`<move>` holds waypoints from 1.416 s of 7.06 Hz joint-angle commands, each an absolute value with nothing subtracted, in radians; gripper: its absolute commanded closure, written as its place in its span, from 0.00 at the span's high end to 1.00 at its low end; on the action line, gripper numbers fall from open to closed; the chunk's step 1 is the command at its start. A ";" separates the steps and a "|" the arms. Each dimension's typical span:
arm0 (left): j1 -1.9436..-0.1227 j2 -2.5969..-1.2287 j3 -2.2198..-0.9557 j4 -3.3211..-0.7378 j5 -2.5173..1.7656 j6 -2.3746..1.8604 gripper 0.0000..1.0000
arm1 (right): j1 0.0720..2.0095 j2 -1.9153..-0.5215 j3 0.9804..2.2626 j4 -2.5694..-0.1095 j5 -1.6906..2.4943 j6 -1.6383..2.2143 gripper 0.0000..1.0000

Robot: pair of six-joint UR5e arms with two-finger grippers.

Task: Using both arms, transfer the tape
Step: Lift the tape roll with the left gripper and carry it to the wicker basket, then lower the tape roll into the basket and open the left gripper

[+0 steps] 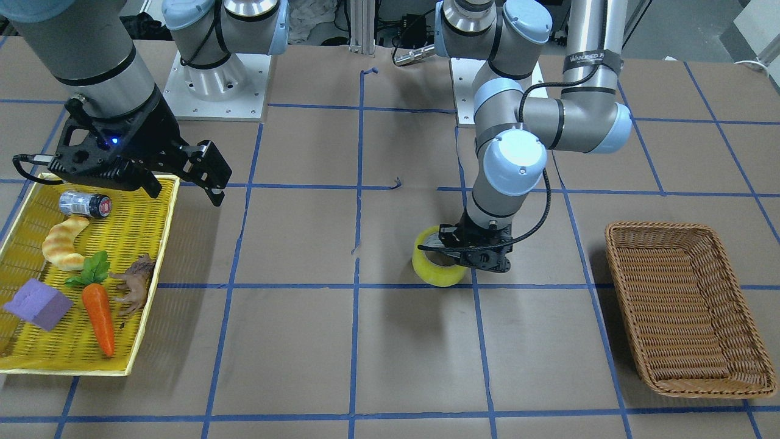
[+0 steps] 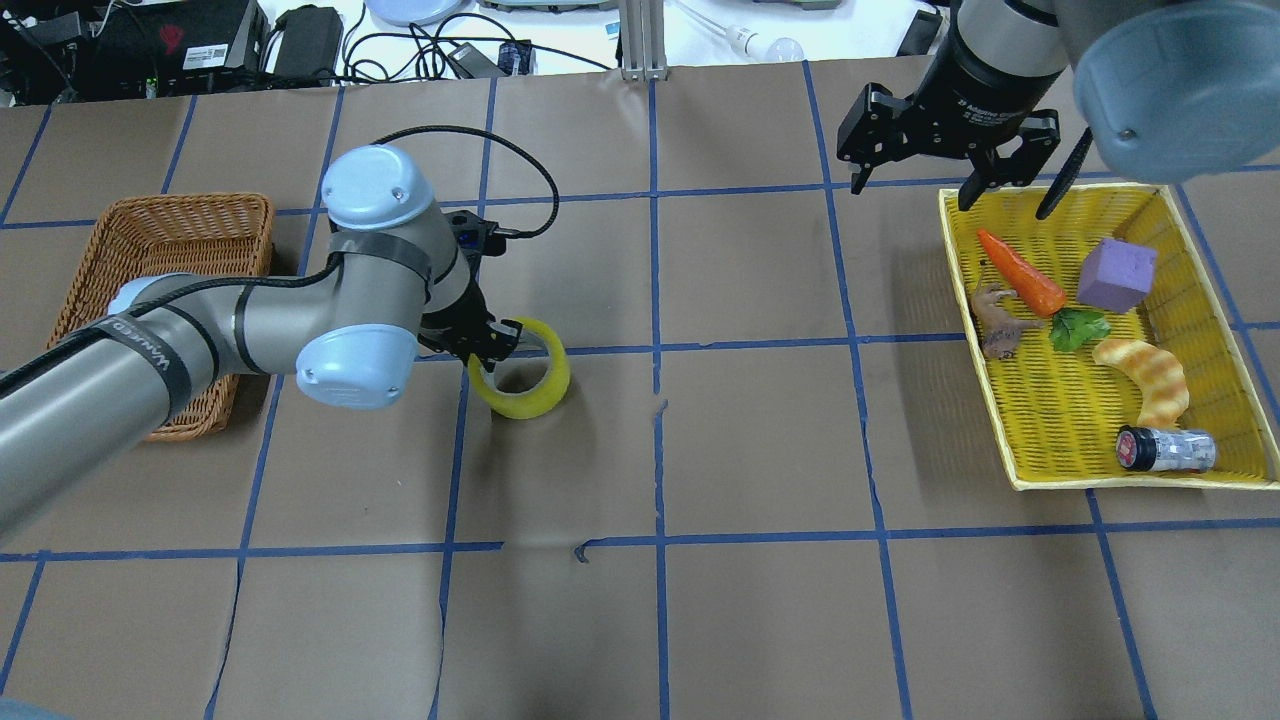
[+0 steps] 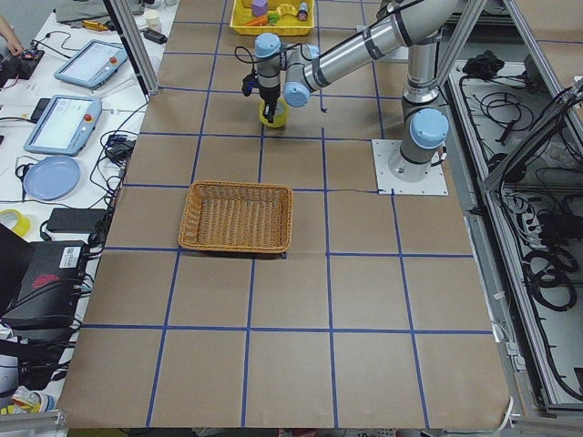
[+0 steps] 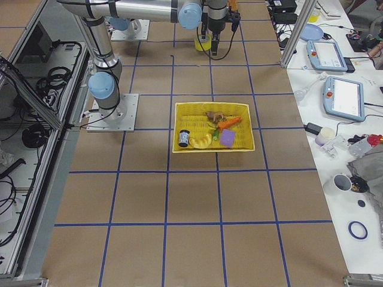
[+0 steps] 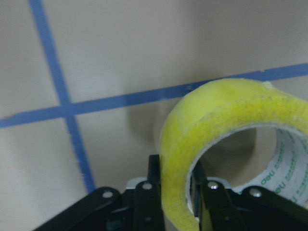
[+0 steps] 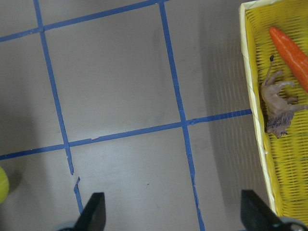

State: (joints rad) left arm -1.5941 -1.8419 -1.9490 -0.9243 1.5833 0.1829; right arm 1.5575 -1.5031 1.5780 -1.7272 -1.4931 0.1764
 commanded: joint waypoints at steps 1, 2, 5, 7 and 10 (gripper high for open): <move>-1.423 -1.769 -1.947 -0.983 1.603 0.404 0.00 | 1.559 -1.503 1.578 -1.727 -1.494 0.176 1.00; -1.325 -1.744 -1.945 -0.995 1.609 0.542 0.00 | 1.557 -1.503 1.577 -1.727 -1.493 0.176 1.00; -0.960 -1.743 -1.927 -0.979 1.592 1.023 0.00 | 1.557 -1.531 1.578 -1.692 -1.508 0.176 1.00; -0.911 -1.793 -1.803 -0.970 1.592 1.149 0.00 | 1.560 -1.539 1.578 -1.604 -1.494 0.176 1.00; -0.910 -1.902 -1.759 -0.792 1.563 1.161 0.00 | 1.563 -1.539 1.577 -1.479 -1.502 0.070 1.00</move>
State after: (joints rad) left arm -0.9097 -1.8606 -1.7676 -0.8682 1.5718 1.1561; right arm 1.5623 -1.5388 1.5777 -1.5058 -1.4959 0.1384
